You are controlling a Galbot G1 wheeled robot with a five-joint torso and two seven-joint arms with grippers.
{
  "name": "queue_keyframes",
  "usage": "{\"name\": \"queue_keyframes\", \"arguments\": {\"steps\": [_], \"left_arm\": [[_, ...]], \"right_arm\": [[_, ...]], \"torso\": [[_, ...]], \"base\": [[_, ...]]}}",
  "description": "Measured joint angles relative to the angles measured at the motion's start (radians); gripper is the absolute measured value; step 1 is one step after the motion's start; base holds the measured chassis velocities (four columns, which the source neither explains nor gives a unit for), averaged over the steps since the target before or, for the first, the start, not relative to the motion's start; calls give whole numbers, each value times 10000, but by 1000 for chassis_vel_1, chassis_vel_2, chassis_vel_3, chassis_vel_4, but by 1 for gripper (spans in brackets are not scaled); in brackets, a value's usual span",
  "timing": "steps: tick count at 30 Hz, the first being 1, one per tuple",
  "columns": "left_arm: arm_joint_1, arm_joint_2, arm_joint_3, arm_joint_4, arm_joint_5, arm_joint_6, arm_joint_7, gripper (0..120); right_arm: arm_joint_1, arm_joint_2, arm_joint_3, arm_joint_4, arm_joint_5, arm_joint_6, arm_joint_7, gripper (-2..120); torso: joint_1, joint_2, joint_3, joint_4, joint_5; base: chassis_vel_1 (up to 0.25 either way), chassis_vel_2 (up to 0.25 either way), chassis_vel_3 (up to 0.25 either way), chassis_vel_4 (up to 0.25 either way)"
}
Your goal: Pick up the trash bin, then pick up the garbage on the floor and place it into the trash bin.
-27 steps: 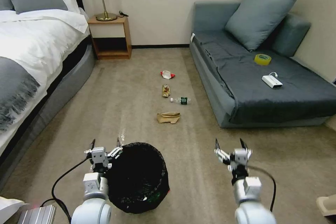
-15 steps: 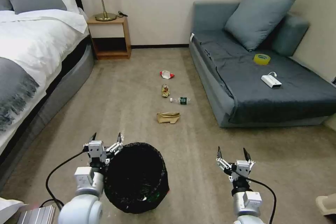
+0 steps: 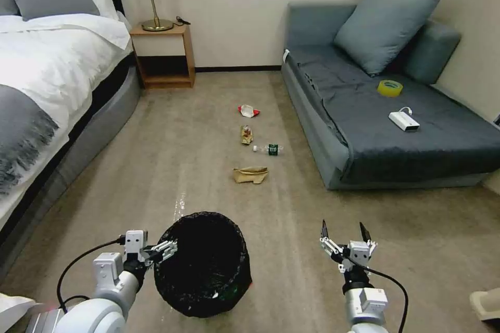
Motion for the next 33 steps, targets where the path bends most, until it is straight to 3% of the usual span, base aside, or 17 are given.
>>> {"name": "queue_keyframes", "arguments": {"steps": [7, 25, 28, 33], "left_arm": [[-194, -177, 423, 669, -211, 253, 157, 98], [-171, -257, 242, 1173, -164, -91, 1132, 35], [-138, -440, 253, 1185, -83, -589, 1307, 20], [-55, -699, 254, 1175, 86, -1067, 1510, 6]], "right_arm": [[-9, -6, 38, -35, 202, 108, 28, 100], [131, -13, 116, -58, 493, 93, 132, 100], [115, -13, 130, -21, 498, 89, 150, 100], [104, -13, 119, 3, 499, 89, 154, 100]], "torso": [[0, 0, 0, 1, 0], [0, 0, 0, 2, 4], [0, 0, 0, 1, 1], [0, 0, 0, 0, 0]], "base": [[0, 0, 0, 0], [0, 0, 0, 0], [0, 0, 0, 0], [0, 0, 0, 0]]}}
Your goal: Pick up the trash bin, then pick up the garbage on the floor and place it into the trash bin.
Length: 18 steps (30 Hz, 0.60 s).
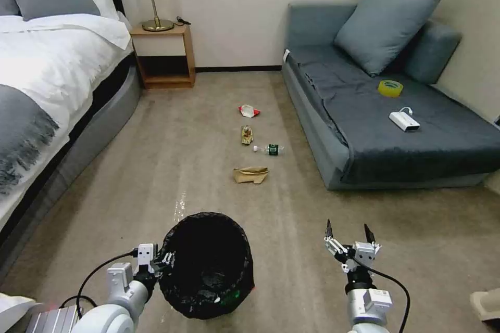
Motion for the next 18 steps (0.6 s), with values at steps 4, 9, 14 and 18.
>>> {"name": "queue_keyframes", "arguments": {"steps": [4, 9, 14, 18], "left_arm": [[41, -230, -9, 23, 107, -344, 124, 5], [41, -451, -67, 40, 134, -656, 227, 5], [44, -576, -110, -36, 141, -968, 355, 5], [45, -654, -278, -274, 24, -1175, 465, 5]], "right_arm": [[-3, 0, -23, 25, -5, 0, 0, 100], [-16, 0, -24, 60, -19, -8, 0, 100], [-36, 0, -22, 136, -45, -29, -13, 100], [-80, -1, -22, 216, -286, -29, -139, 100]], "torso": [[0, 0, 0, 1, -1], [0, 0, 0, 0, 0], [0, 0, 0, 0, 0], [0, 0, 0, 0, 2]], "base": [[0, 0, 0, 0], [0, 0, 0, 0], [0, 0, 0, 0], [0, 0, 0, 0]]}}
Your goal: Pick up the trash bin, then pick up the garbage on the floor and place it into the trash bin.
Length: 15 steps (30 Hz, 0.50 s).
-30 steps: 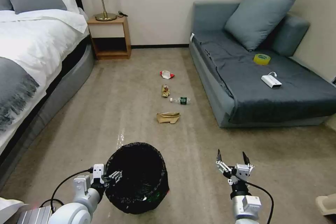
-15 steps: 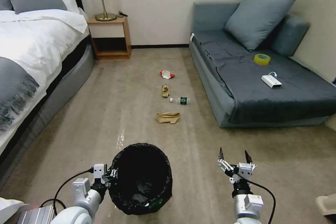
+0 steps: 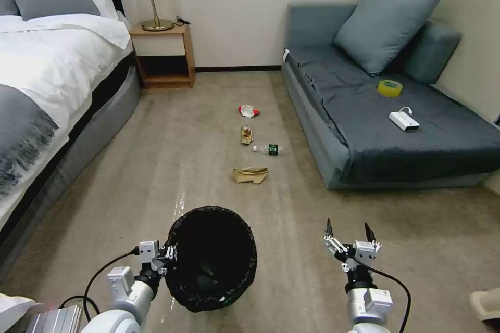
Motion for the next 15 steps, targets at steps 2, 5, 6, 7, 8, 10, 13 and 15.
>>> {"name": "queue_keyframes", "arguments": {"steps": [2, 5, 6, 7, 8, 10, 13, 15], "left_arm": [[8, -12, -52, -61, -41, -53, 34, 5], [35, -68, -294, -249, -136, -132, 137, 5], [35, -68, -294, -249, -136, -132, 137, 5], [35, -79, -359, -287, -188, -133, 138, 5], [27, -112, -485, -361, -308, -133, 142, 5], [17, -125, -546, -383, -356, -133, 143, 5], [-33, -183, -832, -441, -585, -113, 125, 5], [-50, -216, -913, -461, -676, -90, 87, 5]], "right_arm": [[-11, 0, 0, 32, -83, 9, -64, 100], [-37, 0, -2, 97, -371, 84, -319, 100], [-37, 0, -2, 97, -371, 84, -319, 100], [-44, -1, -5, 106, -412, 96, -366, 100], [-61, 0, -24, 118, -478, 140, -476, 100], [-65, 0, -33, 129, -507, 163, -517, 100], [-88, 0, -54, 162, -546, 235, -721, 100], [-89, 0, -55, 165, -546, 252, -780, 100]], "torso": [[0, 0, 0, 0, -1], [0, 0, 0, 1, -1], [0, 0, 0, 1, -1], [0, 0, 0, 1, 0], [0, 0, 0, 0, 0], [0, 0, 0, 0, -1], [0, 0, 0, 0, -1], [0, 0, 0, 1, -1]], "base": [[0, 0, 0, 0], [0, 0, 0, 0], [0, 0, 0, 0], [0, 0, 0, 0], [0, 0, 0, 0], [0, 0, 0, 0], [0, 0, 0, 0], [0, 0, 0, 0]]}}
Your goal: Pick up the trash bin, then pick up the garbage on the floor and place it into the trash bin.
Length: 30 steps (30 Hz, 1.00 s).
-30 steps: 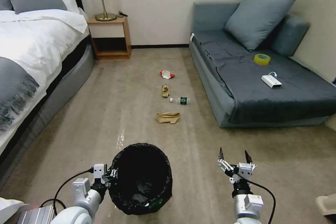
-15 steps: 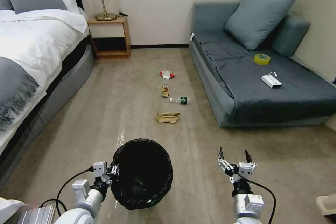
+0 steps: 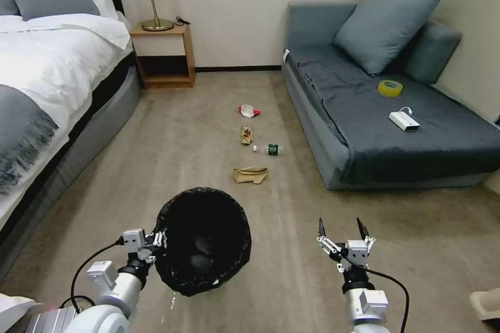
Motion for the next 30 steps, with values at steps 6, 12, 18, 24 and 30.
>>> {"name": "queue_keyframes", "arguments": {"steps": [6, 12, 18, 24, 30], "left_arm": [[-6, -132, -327, -57, -341, 63, -61, 5], [1, -107, -540, -55, -428, 62, -32, 5], [-2, -111, -559, -39, -404, 7, 0, 5], [-25, -124, -553, -31, -383, -42, 0, 5], [-60, -93, -642, -26, -465, -87, 21, 5]], "right_arm": [[-40, 0, -15, 21, 0, 44, -230, 100], [-69, 0, -19, 22, -40, 44, -306, 100], [-105, 0, -45, 21, -78, 88, -393, 100], [-113, 0, -42, 17, -76, 138, -408, 100], [-118, 0, -46, -43, -51, 222, -419, 100]], "torso": [[0, -1, 0, 0, 0], [0, 0, 0, 0, 0], [0, 0, -1, 0, 0], [0, -1, 0, 0, 0], [-1, 0, -1, 1, 0]], "base": [[0, 0, 0, 0], [0, 0, 0, 0], [0, 0, 0, 0], [0, 0, 0, 0], [-67, 72, 61, -74]]}}
